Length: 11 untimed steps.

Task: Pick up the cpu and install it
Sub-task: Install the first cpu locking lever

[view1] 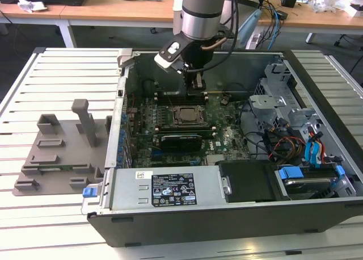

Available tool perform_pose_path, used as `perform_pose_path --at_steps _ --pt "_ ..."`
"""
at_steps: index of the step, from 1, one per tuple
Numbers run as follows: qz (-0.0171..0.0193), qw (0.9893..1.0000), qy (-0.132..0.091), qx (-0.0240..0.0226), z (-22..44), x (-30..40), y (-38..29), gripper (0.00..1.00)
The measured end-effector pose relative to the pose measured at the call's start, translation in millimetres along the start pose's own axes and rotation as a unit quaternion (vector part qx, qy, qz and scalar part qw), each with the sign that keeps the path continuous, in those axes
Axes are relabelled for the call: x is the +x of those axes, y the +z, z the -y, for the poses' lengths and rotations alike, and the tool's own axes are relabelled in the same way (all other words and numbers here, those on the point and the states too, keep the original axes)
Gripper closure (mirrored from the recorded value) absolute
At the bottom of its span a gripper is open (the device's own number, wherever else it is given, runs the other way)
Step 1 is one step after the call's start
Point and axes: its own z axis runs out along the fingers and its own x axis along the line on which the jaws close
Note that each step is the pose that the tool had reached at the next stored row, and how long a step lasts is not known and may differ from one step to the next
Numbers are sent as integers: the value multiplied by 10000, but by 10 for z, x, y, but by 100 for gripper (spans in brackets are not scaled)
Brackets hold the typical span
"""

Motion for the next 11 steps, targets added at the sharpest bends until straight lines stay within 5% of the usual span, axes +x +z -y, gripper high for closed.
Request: perform_pose_path --at_steps 3,7,11 --pt "9 9995 -314 -6 -2 0 0 89" --pt "22 9971 -754 -13 -3 0 2 89" --pt "36 9922 -1249 -21 -4 0 3 89"
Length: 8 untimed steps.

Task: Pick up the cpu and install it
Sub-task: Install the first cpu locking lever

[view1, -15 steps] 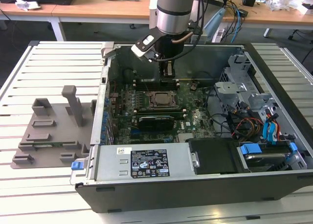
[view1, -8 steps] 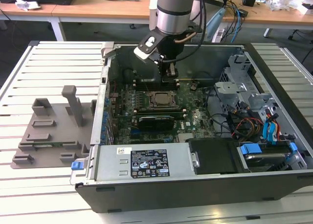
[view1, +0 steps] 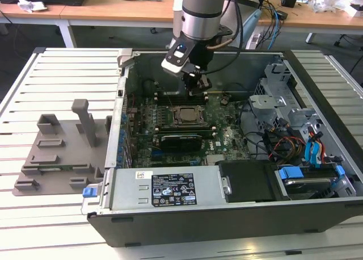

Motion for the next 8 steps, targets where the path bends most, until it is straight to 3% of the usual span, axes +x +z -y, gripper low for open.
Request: perform_pose_path --at_steps 5,8 --pt "10 9993 -375 -6 -1 0 0 89" --pt "16 9982 -597 -10 -2 -1 0 89"
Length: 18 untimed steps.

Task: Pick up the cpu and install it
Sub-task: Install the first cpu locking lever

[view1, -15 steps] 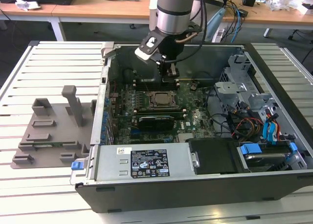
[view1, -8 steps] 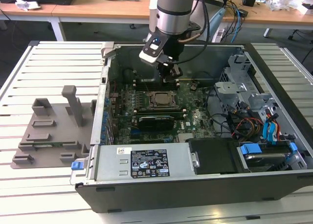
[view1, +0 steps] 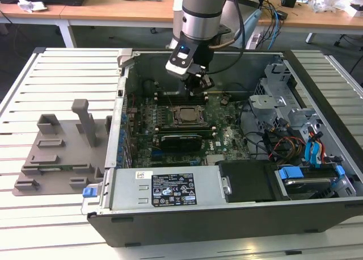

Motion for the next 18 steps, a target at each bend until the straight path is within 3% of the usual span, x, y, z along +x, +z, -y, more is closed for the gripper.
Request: perform_pose_path --at_steps 4,9,12,18 --pt "11 9993 -371 -6 -2 -2 0 89" --pt "22 9973 -735 -11 -2 -1 0 89" --pt "26 9959 -900 -14 -2 -1 0 89" --pt "36 9922 -1248 -20 -2 -1 0 89"
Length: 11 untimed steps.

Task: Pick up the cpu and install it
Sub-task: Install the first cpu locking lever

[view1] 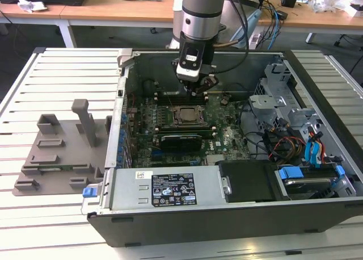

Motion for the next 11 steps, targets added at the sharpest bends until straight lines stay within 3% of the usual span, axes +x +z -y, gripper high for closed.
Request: perform_pose_path --at_steps 6,11 --pt "8 9996 -280 -4 0 0 0 89" --pt "17 9983 -588 -9 0 0 0 89"
